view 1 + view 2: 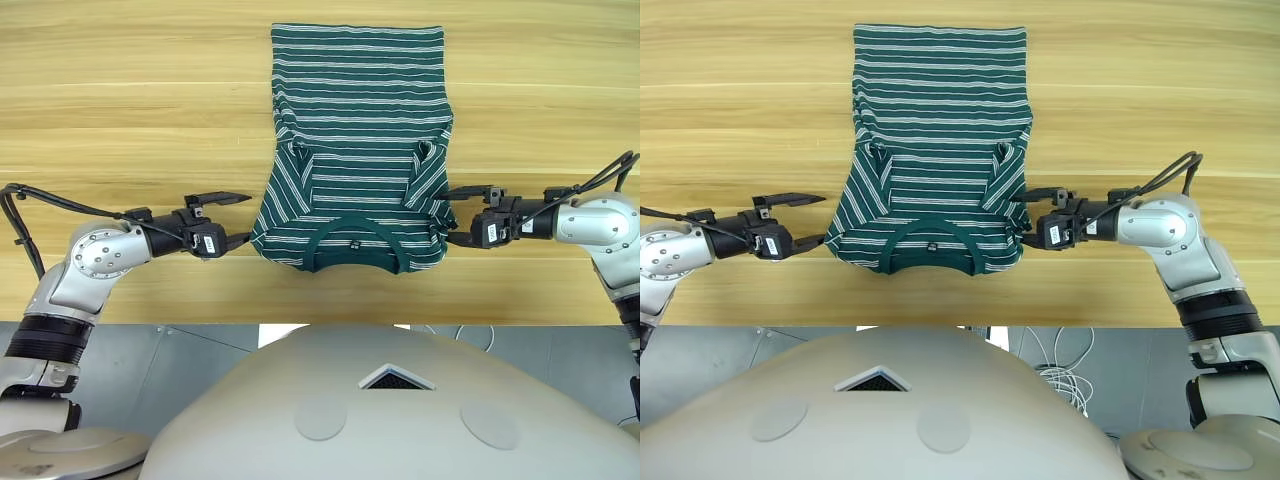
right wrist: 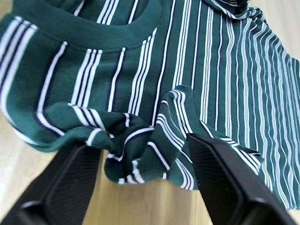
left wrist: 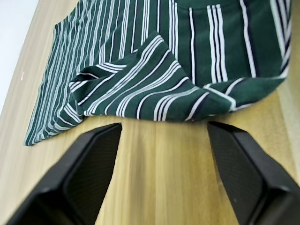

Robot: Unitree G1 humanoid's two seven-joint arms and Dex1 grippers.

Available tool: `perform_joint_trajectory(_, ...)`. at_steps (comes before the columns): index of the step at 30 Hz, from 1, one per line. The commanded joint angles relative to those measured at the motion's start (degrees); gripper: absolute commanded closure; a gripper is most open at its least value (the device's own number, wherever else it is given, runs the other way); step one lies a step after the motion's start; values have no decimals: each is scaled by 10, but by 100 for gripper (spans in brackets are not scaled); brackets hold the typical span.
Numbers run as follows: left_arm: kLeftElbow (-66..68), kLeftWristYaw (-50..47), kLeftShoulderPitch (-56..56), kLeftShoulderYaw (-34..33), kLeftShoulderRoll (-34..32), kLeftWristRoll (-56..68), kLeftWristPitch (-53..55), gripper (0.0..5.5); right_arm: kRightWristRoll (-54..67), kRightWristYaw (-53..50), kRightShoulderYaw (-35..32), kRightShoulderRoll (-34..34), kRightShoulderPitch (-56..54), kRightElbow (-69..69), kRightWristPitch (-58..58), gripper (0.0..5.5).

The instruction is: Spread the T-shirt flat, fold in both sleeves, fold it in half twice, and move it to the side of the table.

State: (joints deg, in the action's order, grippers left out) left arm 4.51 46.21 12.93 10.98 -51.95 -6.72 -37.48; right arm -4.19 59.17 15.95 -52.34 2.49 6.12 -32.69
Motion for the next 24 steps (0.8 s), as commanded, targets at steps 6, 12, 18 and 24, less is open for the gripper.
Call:
perform_joint_trajectory(6,61,25,-10,64,2,-52,-23,217,-7,36,25,-14,3,-1,44,387)
perform_joint_trajectory(12,127,6,-64,112,27,-107,-62,217,-14,28,23,-12,-3,-7,48,506)
perform_joint_trajectory(18,179,3,-104,159,53,-130,-93,217,-14,23,21,-10,0,-17,51,531)
perform_joint_trajectory(24,208,39,-103,198,47,-93,-99,319,-11,19,17,-7,0,-32,58,531)
